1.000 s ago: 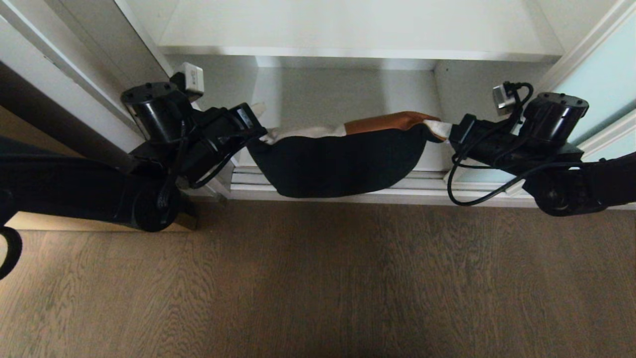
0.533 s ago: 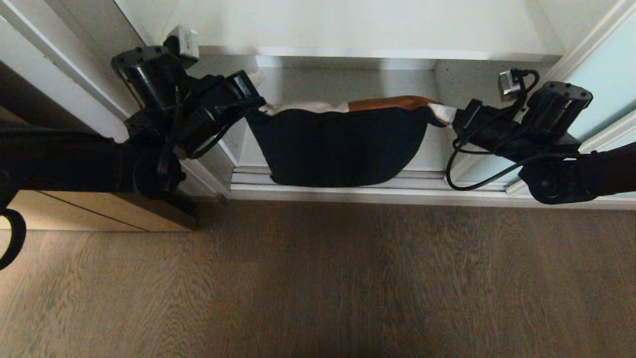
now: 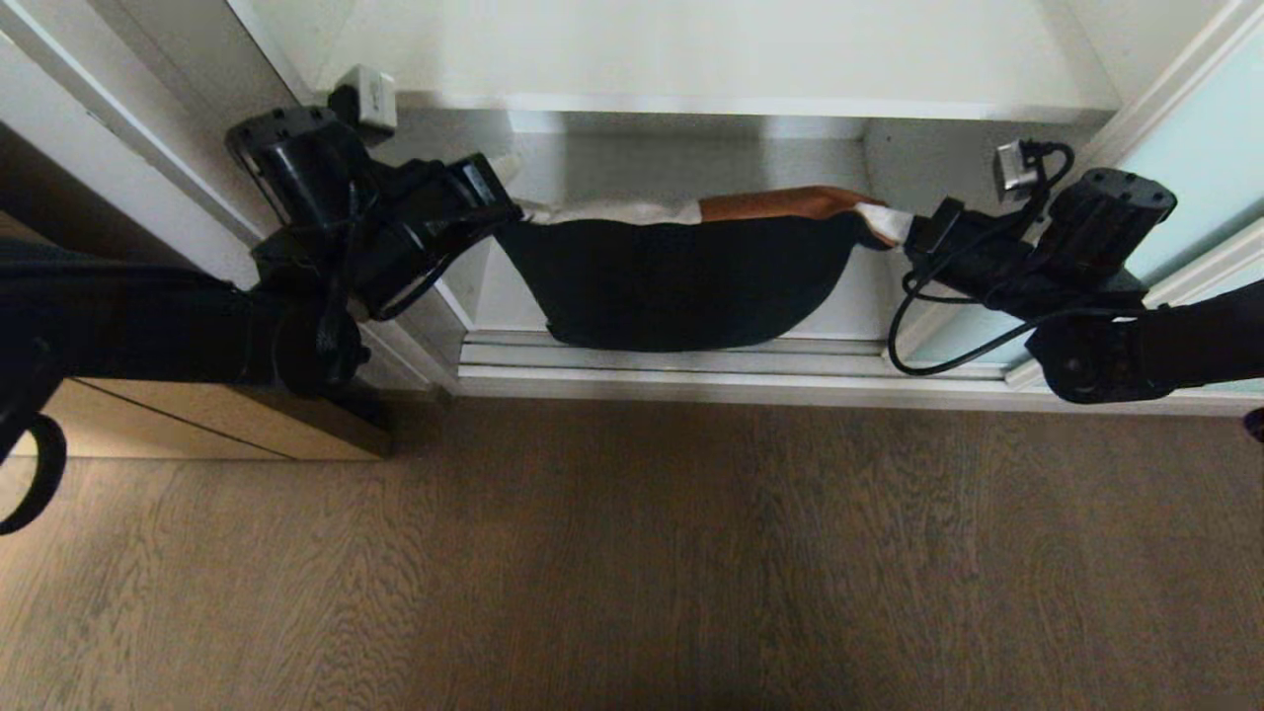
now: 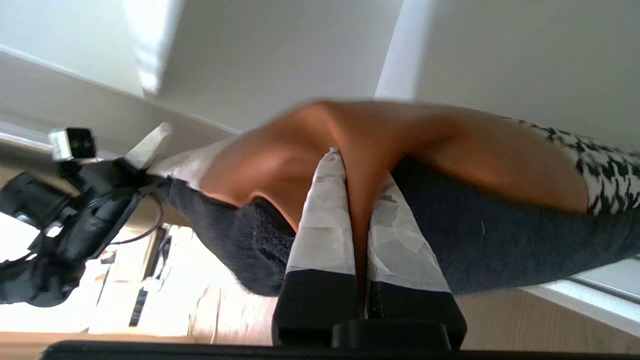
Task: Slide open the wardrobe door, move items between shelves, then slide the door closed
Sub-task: Place the pillow on the lower shelf
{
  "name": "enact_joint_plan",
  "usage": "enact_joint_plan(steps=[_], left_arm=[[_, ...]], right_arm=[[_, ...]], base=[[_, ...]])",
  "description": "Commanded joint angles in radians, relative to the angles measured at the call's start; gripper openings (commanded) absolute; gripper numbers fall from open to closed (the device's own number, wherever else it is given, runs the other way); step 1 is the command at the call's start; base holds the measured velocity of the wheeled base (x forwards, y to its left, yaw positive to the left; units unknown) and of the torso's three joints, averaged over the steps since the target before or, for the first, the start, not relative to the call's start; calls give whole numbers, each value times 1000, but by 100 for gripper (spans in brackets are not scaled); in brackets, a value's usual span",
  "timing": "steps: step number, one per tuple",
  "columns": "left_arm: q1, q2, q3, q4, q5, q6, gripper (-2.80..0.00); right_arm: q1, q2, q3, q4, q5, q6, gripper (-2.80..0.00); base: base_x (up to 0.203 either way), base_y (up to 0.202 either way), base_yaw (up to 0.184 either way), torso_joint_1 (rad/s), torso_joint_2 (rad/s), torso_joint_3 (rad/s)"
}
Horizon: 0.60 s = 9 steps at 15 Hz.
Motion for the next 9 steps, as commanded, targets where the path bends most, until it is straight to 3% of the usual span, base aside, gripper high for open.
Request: enact_joint_plan(steps=[1,4,7,9], left_arm=[[26,128,40,-114,-23,-2,-280],[68,267,56,-205,-54,13,-280],[79,241,104,-214,-102,6,-280],[79,219,69,-188,-123,-12,-280]], right_arm=[[-3,158,-43,-37,11,4,-280],[-15,283,-101,-89,41,3,-280],[-25,271,-44,-115,68,2,-280],[-26,258,-6,-213,87,5,-280]], base=[[0,0,0,0,0,0],[0,0,0,0,0,0],[0,0,0,0,0,0],[0,0,0,0,0,0]])
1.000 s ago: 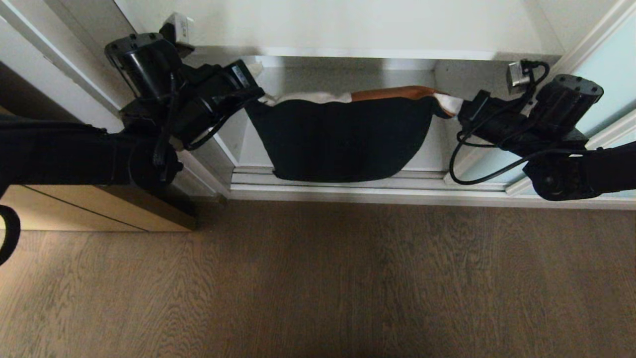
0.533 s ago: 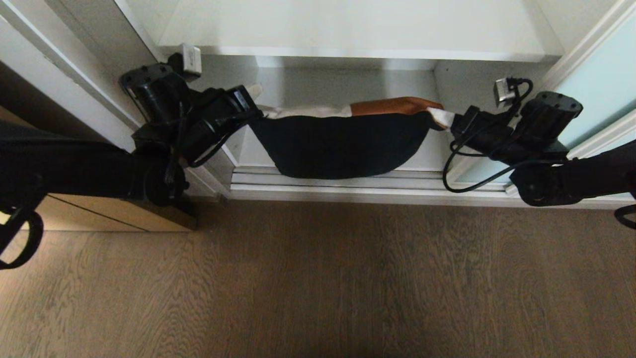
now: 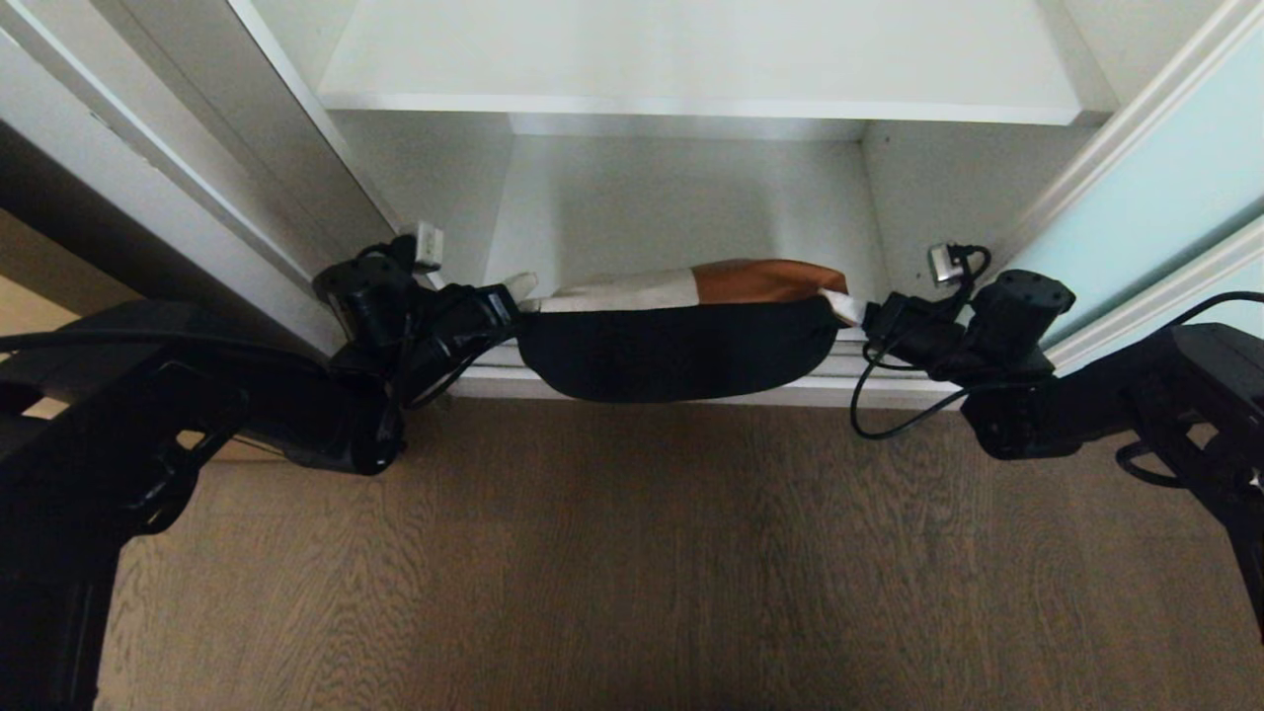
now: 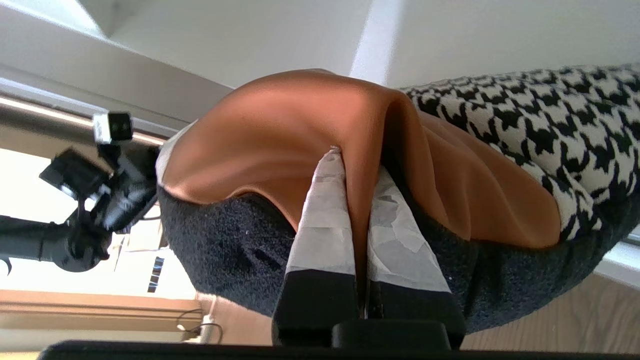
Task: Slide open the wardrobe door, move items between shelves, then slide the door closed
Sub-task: Place the pillow on the lower shelf
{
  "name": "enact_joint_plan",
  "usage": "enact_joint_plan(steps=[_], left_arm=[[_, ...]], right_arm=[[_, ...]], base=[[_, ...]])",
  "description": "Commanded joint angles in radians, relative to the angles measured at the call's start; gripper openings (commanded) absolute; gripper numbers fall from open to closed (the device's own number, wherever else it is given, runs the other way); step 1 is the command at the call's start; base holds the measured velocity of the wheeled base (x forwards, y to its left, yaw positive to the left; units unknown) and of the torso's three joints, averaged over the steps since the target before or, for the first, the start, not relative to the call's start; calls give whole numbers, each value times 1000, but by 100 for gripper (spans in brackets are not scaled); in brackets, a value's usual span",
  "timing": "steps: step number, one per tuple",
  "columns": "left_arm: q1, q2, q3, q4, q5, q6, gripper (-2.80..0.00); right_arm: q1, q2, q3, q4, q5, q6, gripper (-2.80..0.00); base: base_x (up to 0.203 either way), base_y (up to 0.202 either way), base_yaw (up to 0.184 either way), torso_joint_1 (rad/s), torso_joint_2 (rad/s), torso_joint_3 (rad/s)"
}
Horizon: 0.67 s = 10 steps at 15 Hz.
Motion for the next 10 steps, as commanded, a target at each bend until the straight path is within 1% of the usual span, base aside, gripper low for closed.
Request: enact_joint_plan(steps=[1,3,5,6,7,8,10], left_arm=[[1,-19,-65,19,0,-12,-280],[-2,-76,-98,53,-4,-15,-280],[-19,-84,-158,70,-17,-14,-280],[-25,-79,-199,78,-22,-13,-280],[-32,-76,-237,97,-25,-10,-280],[-40,-74,-276,118,-32,-9,-280],[-57,-67,-353,153,-58,-7,-280]], right_arm=[[-1,-19,39,-68,7,8,-280],[-1,-81,82,-107,10,23,-280],[-2,-96,113,-229,17,76,-280],[-2,-90,129,-301,31,102,-280],[-3,-79,151,-347,67,119,-280],[-6,-74,169,-350,92,123,-280],[-12,-65,174,-350,96,124,-280]], base=[[0,0,0,0,0,0],[0,0,0,0,0,0],[0,0,0,0,0,0],[0,0,0,0,0,0],[0,0,0,0,0,0],[0,0,0,0,0,0],[0,0,0,0,0,0]])
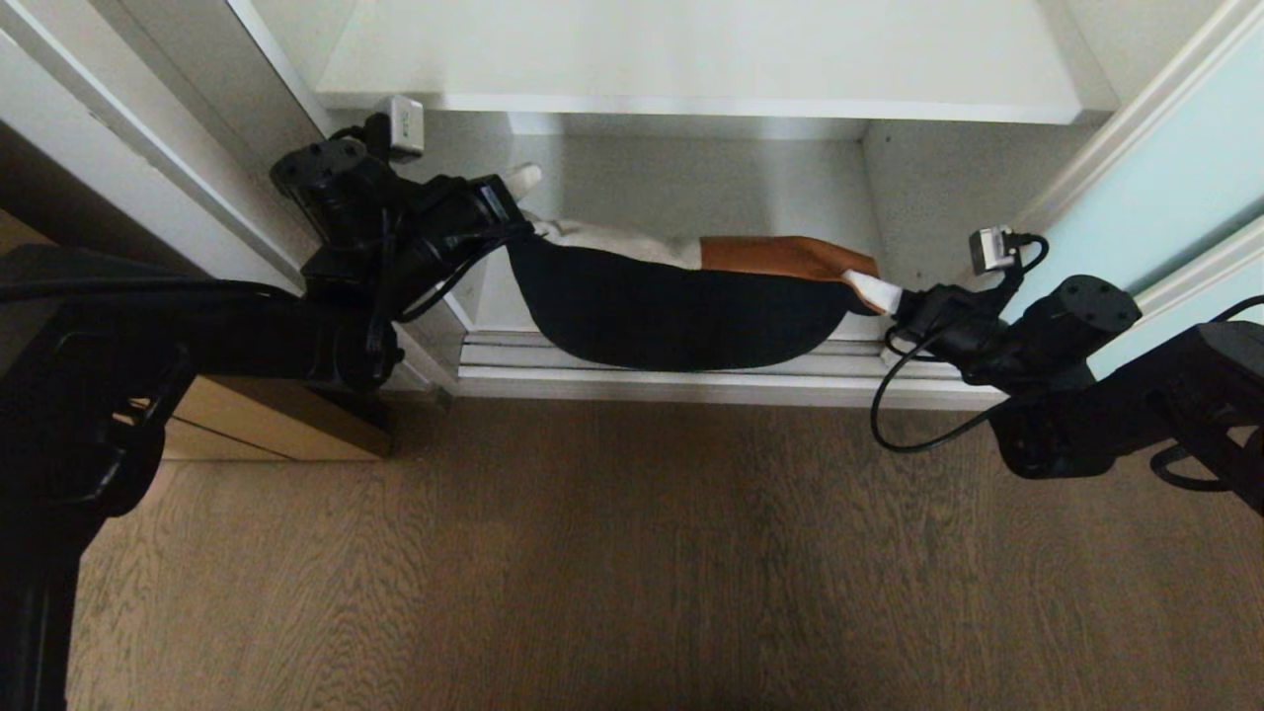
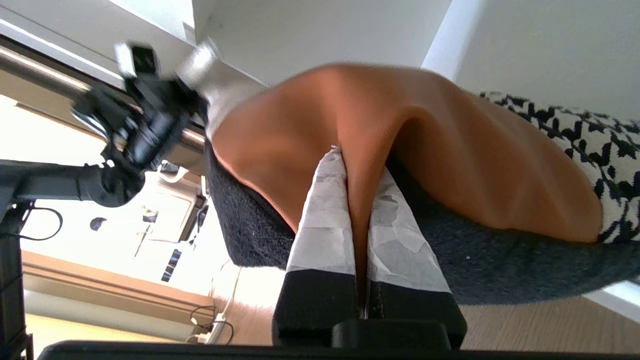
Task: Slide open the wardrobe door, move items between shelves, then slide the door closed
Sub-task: Place the pillow on the lower shelf
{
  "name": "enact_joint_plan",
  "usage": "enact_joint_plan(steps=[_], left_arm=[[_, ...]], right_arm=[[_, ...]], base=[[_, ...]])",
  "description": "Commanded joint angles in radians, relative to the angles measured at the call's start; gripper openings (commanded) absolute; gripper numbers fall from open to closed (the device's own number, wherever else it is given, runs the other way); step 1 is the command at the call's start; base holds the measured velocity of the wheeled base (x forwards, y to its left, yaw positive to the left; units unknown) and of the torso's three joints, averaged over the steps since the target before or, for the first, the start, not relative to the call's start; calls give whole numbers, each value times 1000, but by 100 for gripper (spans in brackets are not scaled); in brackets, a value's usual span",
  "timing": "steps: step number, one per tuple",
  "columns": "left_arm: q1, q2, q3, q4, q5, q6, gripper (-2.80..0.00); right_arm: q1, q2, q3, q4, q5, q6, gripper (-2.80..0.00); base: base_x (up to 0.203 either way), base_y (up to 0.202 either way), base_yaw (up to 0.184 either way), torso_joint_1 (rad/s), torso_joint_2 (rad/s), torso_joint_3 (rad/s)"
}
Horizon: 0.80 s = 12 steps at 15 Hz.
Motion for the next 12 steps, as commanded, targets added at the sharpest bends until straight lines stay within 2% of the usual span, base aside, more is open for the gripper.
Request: enact_joint_plan(steps=[1,4,5,9,12], left_arm=[[-17,10,-112,27,-19,1,-280],[-24,77,-265,76,-29,23,-280],[-29,84,-280,80,-36,38,-280],[-22,156,-255,47,-61,56,-280],[29,254,-180,-40,-61,73,-280]], right_arm=[[-4,23,7,-10,9,5,-280],[2,74,-4,-10,21,3,-280],[3,82,-5,-10,32,3,-280],[13,144,-41,-10,58,3,-280],[27,179,-77,-10,58,4,-280]], base=[[0,0,0,0,0,0],[0,0,0,0,0,0],[0,0,0,0,0,0],[0,0,0,0,0,0],[0,0,0,0,0,0]])
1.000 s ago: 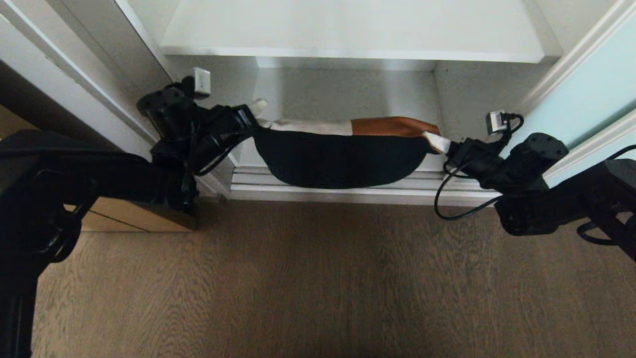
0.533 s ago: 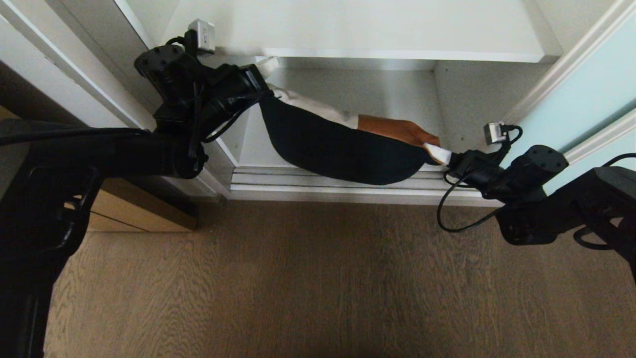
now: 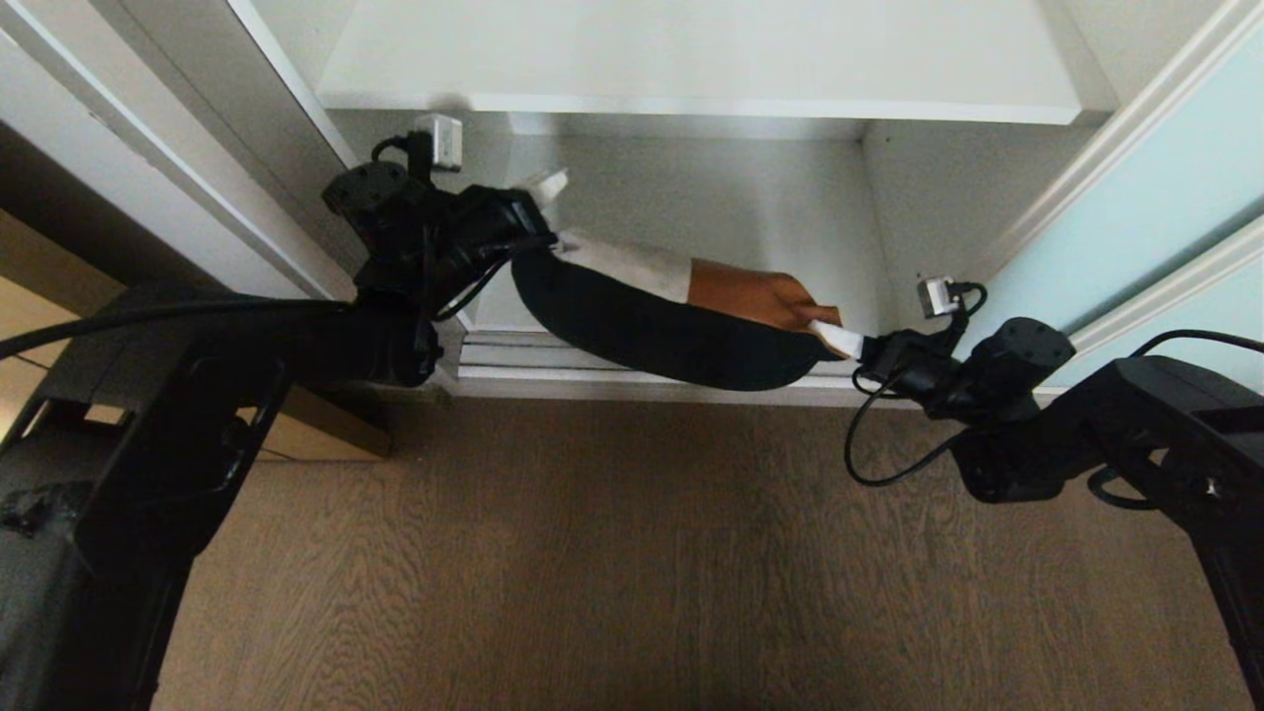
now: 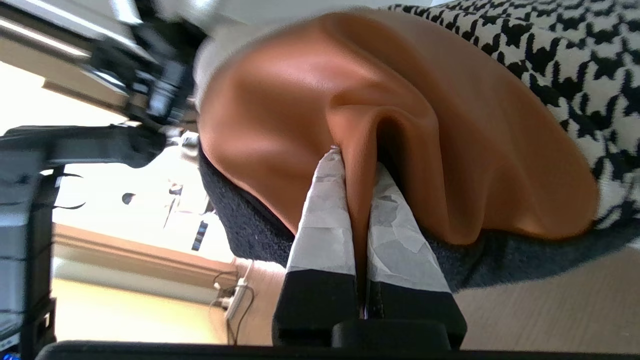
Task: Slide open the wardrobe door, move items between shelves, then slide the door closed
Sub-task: Place the pillow on the lower shelf
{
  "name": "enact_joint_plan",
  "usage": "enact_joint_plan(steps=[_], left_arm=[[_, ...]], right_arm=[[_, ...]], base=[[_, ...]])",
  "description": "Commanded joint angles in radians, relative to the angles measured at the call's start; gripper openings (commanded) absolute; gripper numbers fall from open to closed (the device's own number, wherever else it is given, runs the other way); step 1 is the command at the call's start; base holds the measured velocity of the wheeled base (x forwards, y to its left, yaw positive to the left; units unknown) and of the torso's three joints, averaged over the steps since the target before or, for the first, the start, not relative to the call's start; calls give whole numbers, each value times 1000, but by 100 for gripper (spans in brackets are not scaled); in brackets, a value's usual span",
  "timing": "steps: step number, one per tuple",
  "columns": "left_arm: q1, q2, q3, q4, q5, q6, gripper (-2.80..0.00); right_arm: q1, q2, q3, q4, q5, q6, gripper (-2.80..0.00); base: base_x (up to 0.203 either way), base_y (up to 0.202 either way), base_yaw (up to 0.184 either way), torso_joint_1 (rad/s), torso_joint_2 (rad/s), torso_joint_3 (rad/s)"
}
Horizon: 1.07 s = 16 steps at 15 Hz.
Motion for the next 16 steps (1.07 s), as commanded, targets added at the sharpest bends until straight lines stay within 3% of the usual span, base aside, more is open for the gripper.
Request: enact_joint_plan(steps=[1,5,10,13,16], left_arm=[[52,81,74,-31,-3,0,-280],[121,156,101,-70,-2,-3,-280],[136,182,153,-113,2,-4,-280],[136,196,164,-135,4,-4,-280],[136,224,147,-123,4,-4,-280]], right_arm=[[6,27,-12,-8,3,6,-280],[12,-9,-55,2,3,6,-280],[24,-79,-199,129,6,4,-280],[31,-71,-365,204,48,4,-280],[29,-6,-416,218,74,4,-280]], base=[[0,0,0,0,0,0],[0,0,0,0,0,0],[0,0,0,0,0,0],[0,0,0,0,0,0],[0,0,0,0,0,0]])
